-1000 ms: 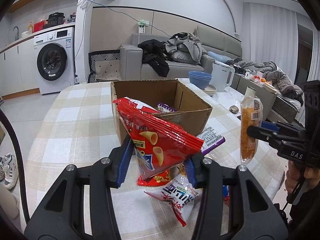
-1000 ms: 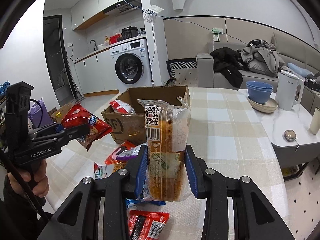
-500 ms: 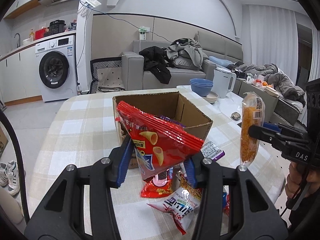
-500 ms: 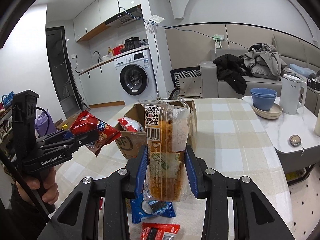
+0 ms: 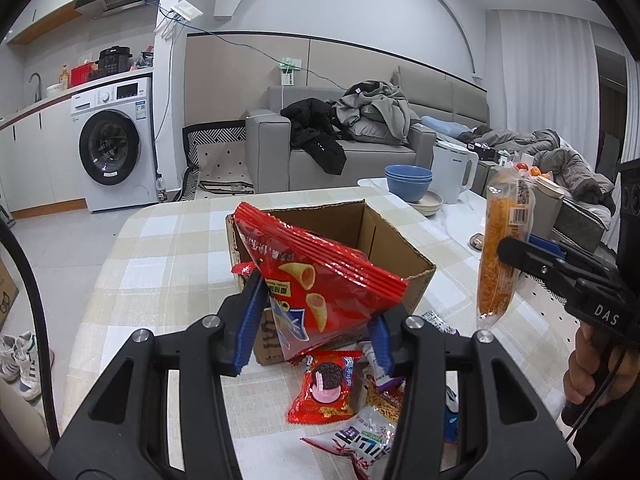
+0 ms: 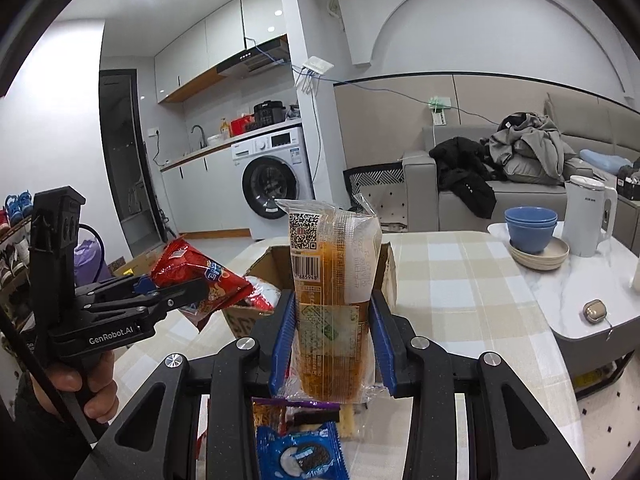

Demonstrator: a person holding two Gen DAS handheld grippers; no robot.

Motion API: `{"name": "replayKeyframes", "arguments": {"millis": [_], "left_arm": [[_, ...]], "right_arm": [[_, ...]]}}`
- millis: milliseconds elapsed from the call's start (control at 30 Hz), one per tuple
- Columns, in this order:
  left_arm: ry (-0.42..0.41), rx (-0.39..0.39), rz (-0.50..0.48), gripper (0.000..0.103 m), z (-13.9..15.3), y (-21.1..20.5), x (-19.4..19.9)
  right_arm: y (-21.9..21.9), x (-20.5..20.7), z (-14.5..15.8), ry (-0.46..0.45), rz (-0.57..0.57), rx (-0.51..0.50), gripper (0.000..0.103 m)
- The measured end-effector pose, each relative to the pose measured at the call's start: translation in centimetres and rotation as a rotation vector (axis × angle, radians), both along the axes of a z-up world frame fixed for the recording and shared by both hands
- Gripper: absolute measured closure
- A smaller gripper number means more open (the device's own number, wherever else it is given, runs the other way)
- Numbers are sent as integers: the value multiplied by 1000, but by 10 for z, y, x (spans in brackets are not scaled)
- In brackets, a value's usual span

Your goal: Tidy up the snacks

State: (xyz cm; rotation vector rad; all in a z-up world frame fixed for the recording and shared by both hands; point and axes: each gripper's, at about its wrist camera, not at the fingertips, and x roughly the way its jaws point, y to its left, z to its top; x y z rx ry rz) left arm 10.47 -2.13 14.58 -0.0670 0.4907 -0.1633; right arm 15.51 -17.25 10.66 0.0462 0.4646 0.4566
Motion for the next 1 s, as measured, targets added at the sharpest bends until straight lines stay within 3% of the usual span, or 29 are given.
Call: {"name": "replayKeyframes", "arguments": {"millis": [600, 1000], "left_arm": [[8, -17, 30, 59, 1, 6, 34], [4, -27, 42, 59, 0, 13, 43]], "right_arm": [[18, 31, 10, -99, -27, -2, 66], [40, 48, 6, -135, -49, -74, 66]]}}
